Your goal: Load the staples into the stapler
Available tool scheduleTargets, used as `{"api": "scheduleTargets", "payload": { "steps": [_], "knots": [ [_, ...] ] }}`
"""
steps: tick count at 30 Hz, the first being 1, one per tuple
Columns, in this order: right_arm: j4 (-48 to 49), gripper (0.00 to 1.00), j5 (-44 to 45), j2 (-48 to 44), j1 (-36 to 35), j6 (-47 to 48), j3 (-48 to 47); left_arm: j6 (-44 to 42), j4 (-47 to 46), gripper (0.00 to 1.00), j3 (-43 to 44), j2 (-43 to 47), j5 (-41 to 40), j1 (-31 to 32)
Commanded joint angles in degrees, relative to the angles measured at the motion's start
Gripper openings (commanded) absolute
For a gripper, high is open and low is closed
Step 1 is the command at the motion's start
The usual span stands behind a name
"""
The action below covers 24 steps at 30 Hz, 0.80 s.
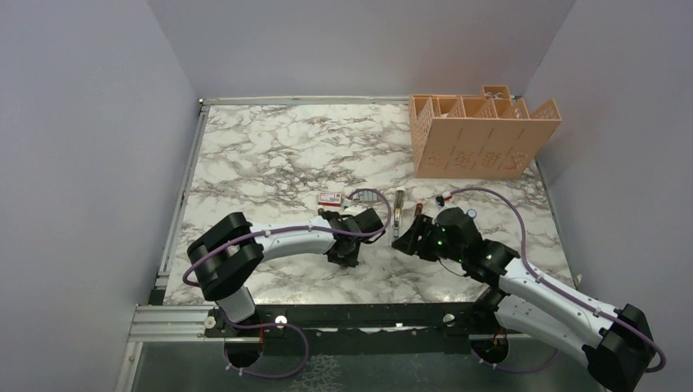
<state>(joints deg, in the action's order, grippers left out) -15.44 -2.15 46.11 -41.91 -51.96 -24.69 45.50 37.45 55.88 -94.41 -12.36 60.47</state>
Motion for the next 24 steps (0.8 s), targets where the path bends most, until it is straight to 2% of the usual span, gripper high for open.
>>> {"api": "scheduleTargets", "payload": {
  "steps": [1, 5, 9, 13, 16, 19, 22, 24],
  "knots": [
    [-2.3, 0.58, 3.3, -0.1, -0.2, 1.0, -1.1, -1.5, 1.3, 0.34, 2.4, 2.3, -1.3, 0.2],
    [-3.3, 0.58, 4.3, 1.0, -0.2, 2.4, -2.2, -2.7, 1.2, 0.43, 3.5, 7.6, -5.9, 0.0],
    [-4.3, 0.59, 5.8, 5.0, -0.2, 5.2, -4.4, -4.1, 1.0, 0.51, 3.2, 16.2, -15.9, -0.6],
    [-4.0, 0.58, 5.2, 12.7, -0.2, 7.1, -8.6, -5.9, 0.1, 0.62, 1.9, 26.6, -28.1, -1.0],
    [-1.3, 0.55, 0.5, 20.5, -1.0, 9.9, -12.0, -7.4, -0.9, 0.68, 0.3, 33.2, -35.6, -1.0],
    [-0.6, 0.56, 4.2, 27.7, -7.3, 9.8, -16.5, -9.4, -2.1, 0.73, -1.8, 38.5, -40.0, -1.0],
    [-1.6, 0.57, 8.5, 35.2, -13.3, 7.2, -21.4, -9.6, -2.5, 0.74, -4.6, 43.0, -44.1, -1.0],
    [-3.3, 0.57, 9.8, 40.3, -15.0, 4.7, -25.0, -9.0, -2.6, 0.74, -6.6, 45.8, -45.4, -1.0]
  ]
}}
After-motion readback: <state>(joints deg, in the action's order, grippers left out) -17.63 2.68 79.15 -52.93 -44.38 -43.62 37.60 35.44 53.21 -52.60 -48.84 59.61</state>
